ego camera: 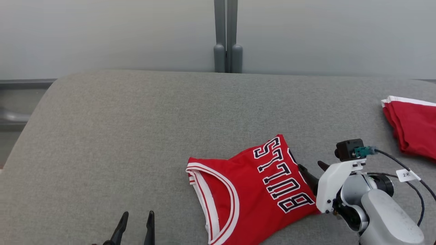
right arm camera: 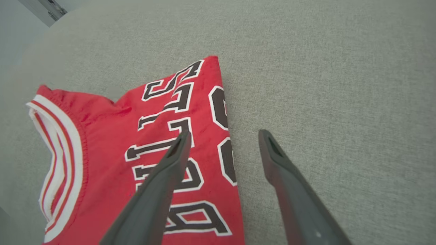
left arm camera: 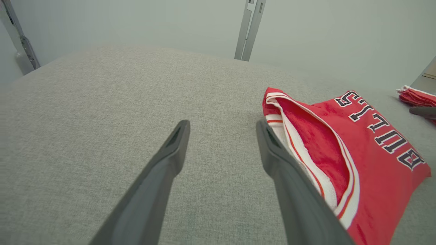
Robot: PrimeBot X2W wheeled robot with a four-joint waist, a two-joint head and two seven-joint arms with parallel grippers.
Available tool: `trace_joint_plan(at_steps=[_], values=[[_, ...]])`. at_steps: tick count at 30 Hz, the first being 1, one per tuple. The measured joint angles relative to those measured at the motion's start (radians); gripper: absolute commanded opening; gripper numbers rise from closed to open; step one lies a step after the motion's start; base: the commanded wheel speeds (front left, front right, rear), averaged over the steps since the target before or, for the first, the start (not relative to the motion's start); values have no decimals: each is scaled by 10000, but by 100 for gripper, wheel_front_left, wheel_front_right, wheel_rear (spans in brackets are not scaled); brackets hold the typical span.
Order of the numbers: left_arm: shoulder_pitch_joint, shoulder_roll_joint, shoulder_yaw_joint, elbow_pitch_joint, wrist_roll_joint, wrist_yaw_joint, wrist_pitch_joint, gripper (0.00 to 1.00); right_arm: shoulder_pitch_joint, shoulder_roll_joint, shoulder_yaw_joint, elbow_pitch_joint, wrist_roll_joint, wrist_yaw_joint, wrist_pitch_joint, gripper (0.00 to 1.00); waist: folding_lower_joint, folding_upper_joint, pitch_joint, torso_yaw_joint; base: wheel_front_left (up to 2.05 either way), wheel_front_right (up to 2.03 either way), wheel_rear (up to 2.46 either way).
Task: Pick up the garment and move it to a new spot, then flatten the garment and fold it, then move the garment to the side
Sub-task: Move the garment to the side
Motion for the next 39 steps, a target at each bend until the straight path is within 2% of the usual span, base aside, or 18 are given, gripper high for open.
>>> trace_joint_plan(at_steps=[8,14,15,16,20,22,28,34,39], values=[[-151,0,-184,117,-291,10,0,100,-1066,182,-299,2531,-130,-2,884,100,0,0,241,935,0,0,0],[-186,2,-109,121,-290,10,0,100,-1532,368,-86,3279,370,-2,1220,100,0,0,362,1361,0,0,0],[-200,0,-100,123,-290,10,0,100,-1573,347,-50,3321,506,-2,1214,32,0,0,395,1373,0,0,0],[-223,0,-84,123,-290,8,0,100,-1592,314,-25,3325,598,0,1127,0,0,0,416,1366,0,0,0],[-298,2,-58,98,-295,8,0,100,-1915,59,-299,3344,1057,2,529,0,0,0,472,1177,0,0,0],[-314,2,-82,86,-307,8,0,100,-2440,-347,-690,3405,1003,10,-56,0,0,0,517,1014,0,0,0],[-449,-2,-82,82,-270,-8,-2,100,-3910,-1586,-1626,3887,506,4,-663,0,0,0,726,527,0,0,0],[-721,2,-92,48,-217,-36,0,100,-5715,-2105,-2456,3919,-61,2,-807,0,0,0,1168,50,0,0,0],[-1079,2,-90,-4,-203,-40,0,100,-6466,-2385,-3124,3927,-462,2,-614,0,0,0,1639,-299,0,0,0]])
